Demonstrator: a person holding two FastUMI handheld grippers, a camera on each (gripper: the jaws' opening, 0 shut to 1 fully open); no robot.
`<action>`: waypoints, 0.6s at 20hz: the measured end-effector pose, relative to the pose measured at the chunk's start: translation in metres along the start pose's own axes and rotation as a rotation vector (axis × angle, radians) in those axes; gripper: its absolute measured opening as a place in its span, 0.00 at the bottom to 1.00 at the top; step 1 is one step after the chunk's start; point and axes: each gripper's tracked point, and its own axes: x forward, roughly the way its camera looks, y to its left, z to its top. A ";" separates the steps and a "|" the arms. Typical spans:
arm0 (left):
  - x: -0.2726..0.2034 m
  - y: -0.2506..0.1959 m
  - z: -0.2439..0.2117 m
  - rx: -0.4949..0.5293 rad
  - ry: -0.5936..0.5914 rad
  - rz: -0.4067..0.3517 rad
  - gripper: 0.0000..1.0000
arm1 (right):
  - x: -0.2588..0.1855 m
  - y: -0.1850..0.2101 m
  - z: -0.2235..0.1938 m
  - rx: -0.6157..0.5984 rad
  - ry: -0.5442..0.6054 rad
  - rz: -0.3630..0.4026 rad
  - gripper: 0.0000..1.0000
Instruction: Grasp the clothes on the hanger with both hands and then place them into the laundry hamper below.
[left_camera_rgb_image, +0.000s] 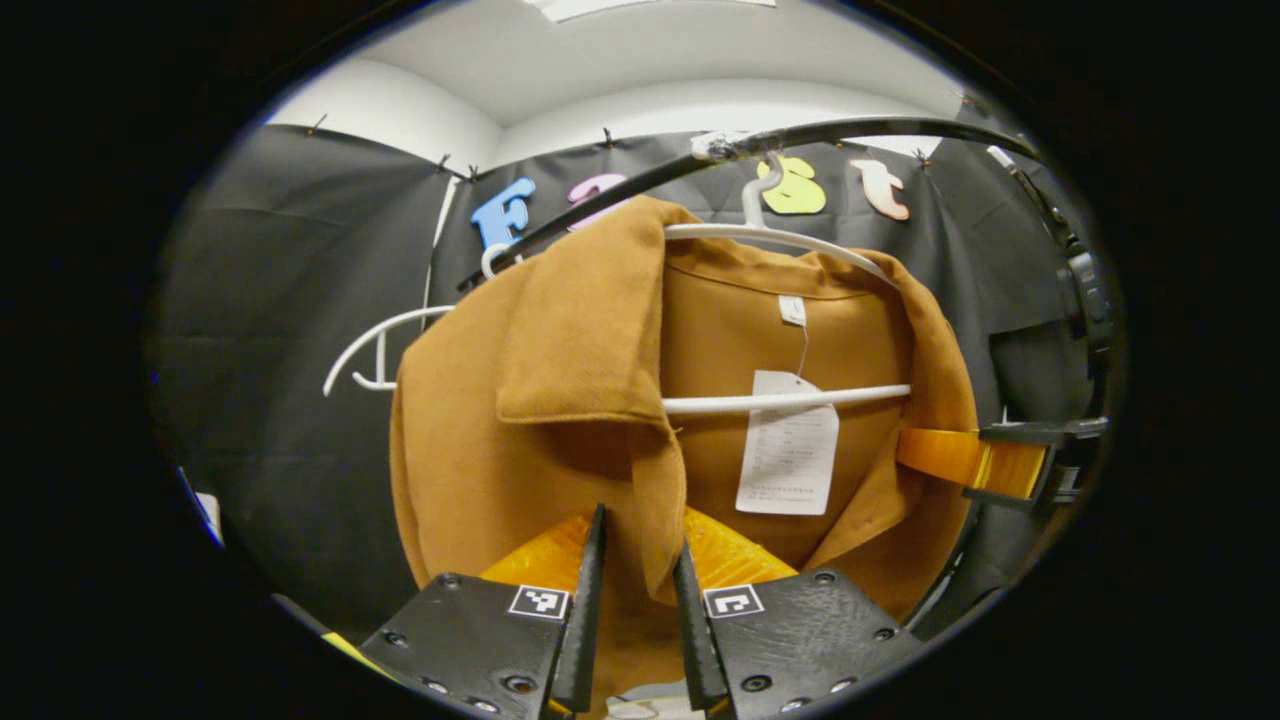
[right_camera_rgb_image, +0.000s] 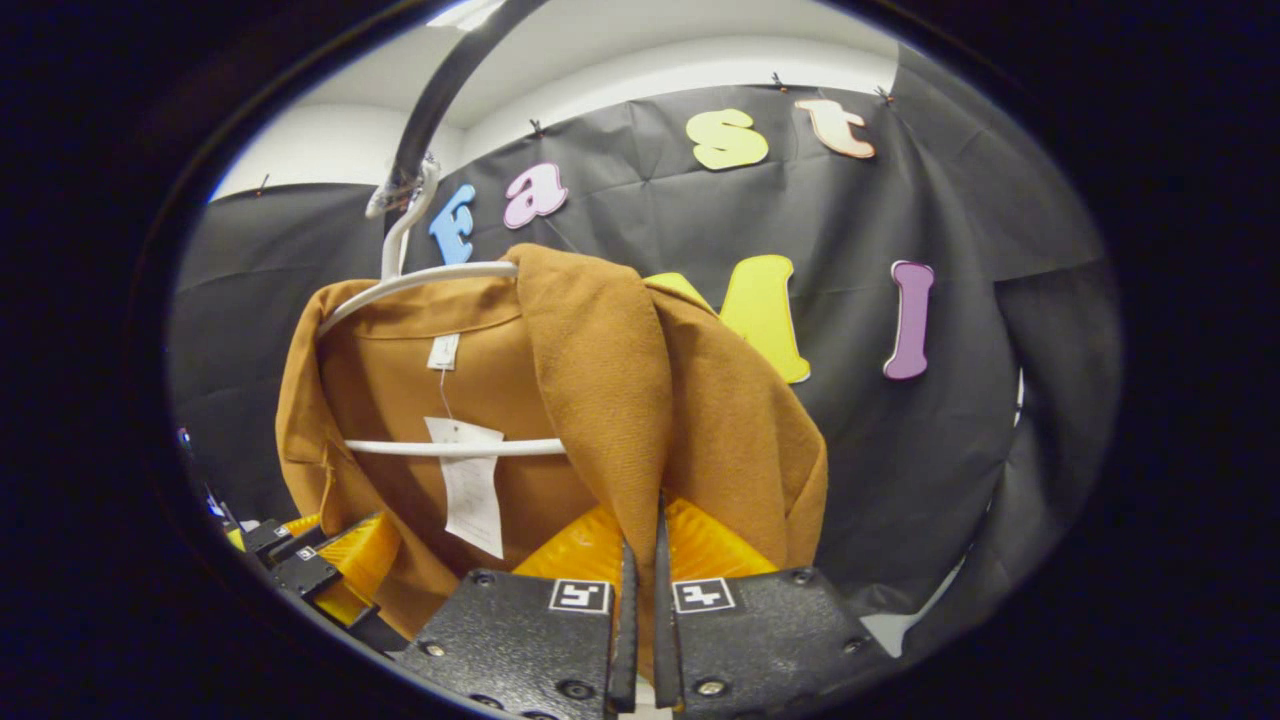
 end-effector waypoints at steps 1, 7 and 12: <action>-0.008 0.010 -0.005 0.005 0.004 0.041 0.35 | 0.000 0.002 0.000 0.003 0.006 0.027 0.07; 0.007 0.032 0.000 -0.036 0.007 0.088 0.00 | -0.002 -0.003 0.001 0.015 0.014 0.092 0.06; 0.006 0.033 0.005 -0.018 0.003 0.063 0.00 | 0.001 0.001 -0.001 0.077 0.039 0.210 0.05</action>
